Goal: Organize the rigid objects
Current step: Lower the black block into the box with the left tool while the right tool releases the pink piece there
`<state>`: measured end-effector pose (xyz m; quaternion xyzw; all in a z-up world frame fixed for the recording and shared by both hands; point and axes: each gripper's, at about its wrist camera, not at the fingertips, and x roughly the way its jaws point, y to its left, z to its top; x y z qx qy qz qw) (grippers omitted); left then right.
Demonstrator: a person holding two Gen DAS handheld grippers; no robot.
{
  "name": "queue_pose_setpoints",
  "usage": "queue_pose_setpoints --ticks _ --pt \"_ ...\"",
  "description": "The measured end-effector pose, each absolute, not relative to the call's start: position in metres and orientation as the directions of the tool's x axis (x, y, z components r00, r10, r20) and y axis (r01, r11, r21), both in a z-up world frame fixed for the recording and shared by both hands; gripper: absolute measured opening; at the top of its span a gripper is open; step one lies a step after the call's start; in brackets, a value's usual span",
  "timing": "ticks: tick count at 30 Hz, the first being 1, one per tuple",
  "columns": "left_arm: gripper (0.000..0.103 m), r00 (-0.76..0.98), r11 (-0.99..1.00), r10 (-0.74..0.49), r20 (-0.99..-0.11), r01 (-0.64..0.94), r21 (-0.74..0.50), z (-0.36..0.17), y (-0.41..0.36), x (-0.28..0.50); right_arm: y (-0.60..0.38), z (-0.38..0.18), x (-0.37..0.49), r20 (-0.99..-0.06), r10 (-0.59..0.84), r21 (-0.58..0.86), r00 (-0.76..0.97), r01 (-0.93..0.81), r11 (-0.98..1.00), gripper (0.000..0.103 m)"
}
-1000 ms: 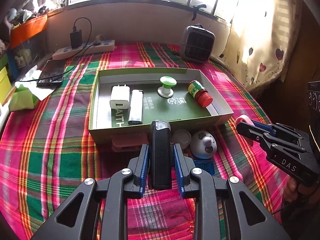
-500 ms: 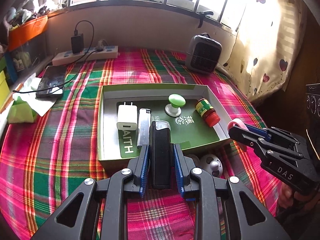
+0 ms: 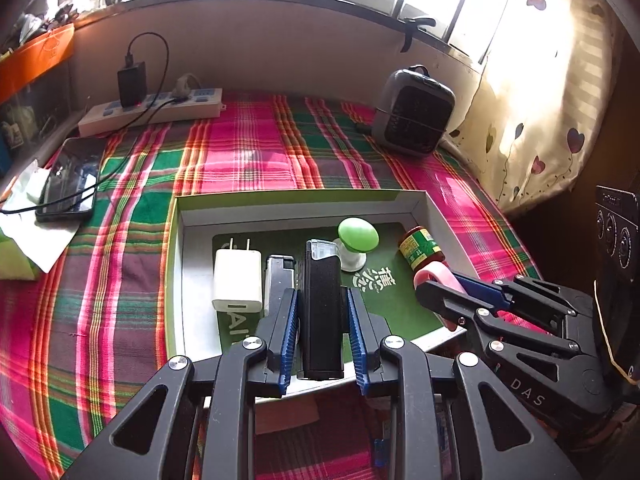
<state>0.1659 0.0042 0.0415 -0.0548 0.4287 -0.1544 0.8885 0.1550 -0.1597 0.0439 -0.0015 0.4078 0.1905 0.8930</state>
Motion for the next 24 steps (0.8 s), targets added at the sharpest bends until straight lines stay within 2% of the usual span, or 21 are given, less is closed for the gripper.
queue_pose_setpoints --ticks 24 --pt "0.023 0.527 0.946 -0.32 -0.787 0.222 -0.237 0.009 -0.016 0.215 -0.152 0.017 0.18 -0.754 0.324 0.132 0.571 -0.351 0.927 0.019"
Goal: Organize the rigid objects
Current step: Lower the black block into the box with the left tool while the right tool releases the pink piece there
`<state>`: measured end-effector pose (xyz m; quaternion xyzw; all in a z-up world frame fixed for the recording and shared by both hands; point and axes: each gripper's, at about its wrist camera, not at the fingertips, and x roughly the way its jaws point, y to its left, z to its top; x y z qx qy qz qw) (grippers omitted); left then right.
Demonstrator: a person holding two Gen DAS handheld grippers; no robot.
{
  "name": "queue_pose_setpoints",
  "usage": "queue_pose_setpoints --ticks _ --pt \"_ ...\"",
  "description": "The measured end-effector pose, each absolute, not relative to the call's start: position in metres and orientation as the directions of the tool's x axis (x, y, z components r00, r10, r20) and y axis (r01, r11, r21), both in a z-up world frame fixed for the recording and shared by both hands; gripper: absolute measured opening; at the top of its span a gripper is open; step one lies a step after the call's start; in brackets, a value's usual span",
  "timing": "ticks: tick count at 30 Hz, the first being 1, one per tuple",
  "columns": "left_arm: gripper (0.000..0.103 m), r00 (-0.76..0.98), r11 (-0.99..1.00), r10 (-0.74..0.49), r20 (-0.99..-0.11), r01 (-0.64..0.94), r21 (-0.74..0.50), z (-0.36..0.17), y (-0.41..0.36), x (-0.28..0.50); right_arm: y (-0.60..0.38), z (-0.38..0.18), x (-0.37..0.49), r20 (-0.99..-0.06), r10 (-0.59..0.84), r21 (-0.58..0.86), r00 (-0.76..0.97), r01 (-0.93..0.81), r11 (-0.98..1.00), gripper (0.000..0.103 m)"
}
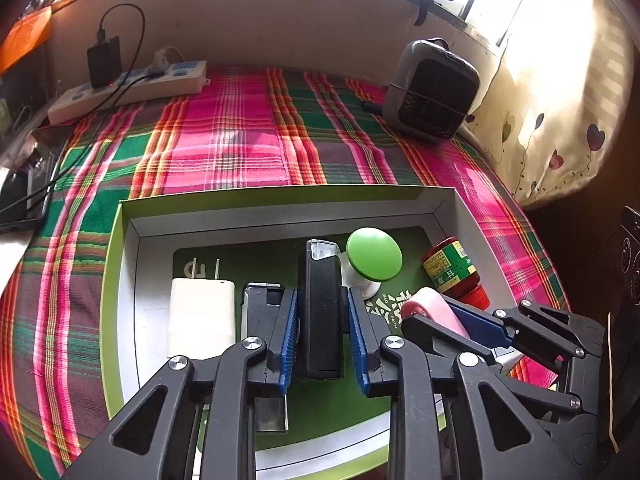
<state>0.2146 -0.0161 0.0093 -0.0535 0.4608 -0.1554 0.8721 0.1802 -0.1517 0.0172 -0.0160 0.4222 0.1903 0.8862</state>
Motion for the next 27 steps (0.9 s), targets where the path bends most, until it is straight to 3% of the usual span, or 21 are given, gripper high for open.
queue_pose_setpoints --ticks 27 --pt "0.025 0.523 0.947 -0.32 -0.79 0.214 -0.241 0.0066 -0.0191 0.2192 -0.1541 0.0121 0.1815 -0.76 0.298 0.103 0.578 -0.346 0.933 0.019"
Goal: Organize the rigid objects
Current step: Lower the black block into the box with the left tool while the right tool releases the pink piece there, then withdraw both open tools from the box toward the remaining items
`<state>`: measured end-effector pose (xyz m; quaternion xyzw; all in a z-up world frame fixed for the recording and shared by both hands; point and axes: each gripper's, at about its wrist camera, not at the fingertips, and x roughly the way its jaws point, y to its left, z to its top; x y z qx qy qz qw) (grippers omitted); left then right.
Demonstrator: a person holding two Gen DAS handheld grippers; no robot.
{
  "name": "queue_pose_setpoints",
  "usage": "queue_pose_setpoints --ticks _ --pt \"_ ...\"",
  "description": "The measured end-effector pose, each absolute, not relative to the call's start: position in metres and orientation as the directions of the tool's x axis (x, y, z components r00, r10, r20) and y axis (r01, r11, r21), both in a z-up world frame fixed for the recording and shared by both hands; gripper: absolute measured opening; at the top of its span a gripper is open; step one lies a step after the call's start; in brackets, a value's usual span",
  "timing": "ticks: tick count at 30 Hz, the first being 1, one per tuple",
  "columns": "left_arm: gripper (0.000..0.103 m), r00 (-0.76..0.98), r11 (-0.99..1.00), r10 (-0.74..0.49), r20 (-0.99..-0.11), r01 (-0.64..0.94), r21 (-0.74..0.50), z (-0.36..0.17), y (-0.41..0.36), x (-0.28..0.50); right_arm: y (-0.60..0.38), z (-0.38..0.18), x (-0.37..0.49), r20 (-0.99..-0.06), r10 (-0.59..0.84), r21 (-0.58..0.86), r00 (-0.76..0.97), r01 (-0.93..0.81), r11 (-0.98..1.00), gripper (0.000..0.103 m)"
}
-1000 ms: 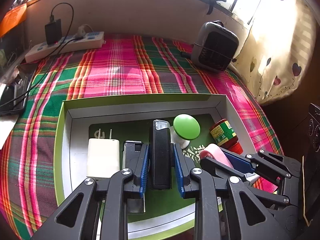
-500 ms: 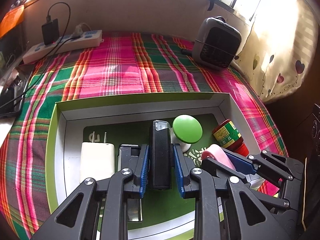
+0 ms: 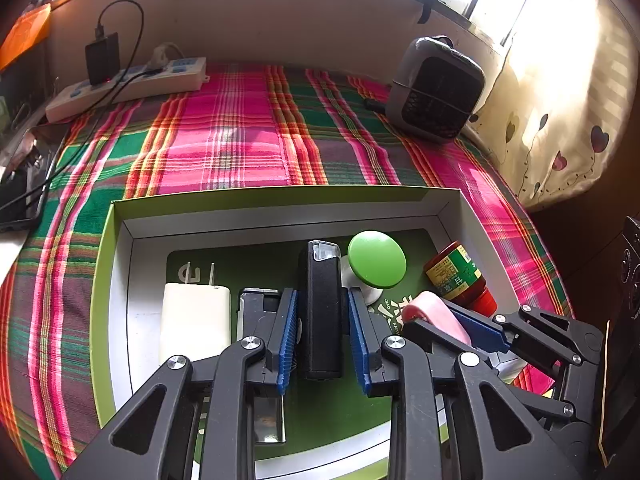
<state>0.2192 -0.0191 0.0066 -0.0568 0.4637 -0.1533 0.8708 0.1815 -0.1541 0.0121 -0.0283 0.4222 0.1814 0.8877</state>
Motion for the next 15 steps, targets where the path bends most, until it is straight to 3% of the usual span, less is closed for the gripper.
queue_pose_setpoints --ticks 5,15 --pt "0.028 0.525 0.948 -0.314 -0.791 0.21 -0.237 0.007 -0.0187 0.2188 -0.1543 0.0127 0.1812 -0.758 0.3 0.109 0.578 -0.342 0.933 0.019" --pt "0.033 0.535 0.951 -0.304 -0.788 0.213 -0.222 0.0104 -0.018 0.2106 -0.1555 0.0173 0.1748 -0.749 0.288 0.094 0.597 -0.335 0.938 0.034"
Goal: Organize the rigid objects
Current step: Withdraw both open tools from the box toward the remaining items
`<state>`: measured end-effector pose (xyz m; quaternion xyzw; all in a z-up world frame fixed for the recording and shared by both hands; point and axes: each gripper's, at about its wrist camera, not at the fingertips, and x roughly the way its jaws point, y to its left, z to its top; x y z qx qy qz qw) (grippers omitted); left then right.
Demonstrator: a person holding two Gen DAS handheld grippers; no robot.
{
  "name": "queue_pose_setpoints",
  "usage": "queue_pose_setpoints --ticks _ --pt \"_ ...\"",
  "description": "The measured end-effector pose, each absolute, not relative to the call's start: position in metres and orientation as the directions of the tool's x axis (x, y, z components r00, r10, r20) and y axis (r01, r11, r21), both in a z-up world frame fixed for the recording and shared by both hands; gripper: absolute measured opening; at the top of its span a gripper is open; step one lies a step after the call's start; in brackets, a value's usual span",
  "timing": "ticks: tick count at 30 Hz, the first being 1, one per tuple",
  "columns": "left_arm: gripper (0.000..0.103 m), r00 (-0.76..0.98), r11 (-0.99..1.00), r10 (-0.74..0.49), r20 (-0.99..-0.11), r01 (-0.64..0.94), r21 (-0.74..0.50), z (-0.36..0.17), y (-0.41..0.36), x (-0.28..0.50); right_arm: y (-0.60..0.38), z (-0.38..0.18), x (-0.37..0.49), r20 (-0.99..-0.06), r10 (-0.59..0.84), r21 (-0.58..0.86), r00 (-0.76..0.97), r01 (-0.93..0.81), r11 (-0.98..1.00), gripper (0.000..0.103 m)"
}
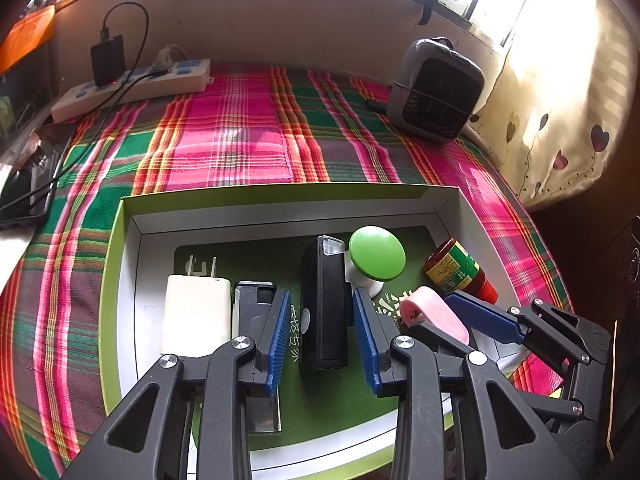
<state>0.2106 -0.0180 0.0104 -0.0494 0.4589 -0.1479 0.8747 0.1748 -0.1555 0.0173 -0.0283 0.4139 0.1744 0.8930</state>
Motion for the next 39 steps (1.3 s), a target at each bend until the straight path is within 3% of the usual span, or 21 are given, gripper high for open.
queue_pose_setpoints --ticks 28,39 --pt "0.034 0.629 0.956 -0.293 -0.72 0.175 -0.235 0.05 0.033 0.116 -0.171 0.042 0.097 -0.701 0.302 0.1 0.647 -0.329 0.939 0.038" --pt "0.035 0.636 0.952 -0.289 -0.716 0.117 -0.281 0.038 0.074 0.081 -0.155 0.031 0.065 -0.708 0.406 0.151 0.577 -0.437 0.886 0.038"
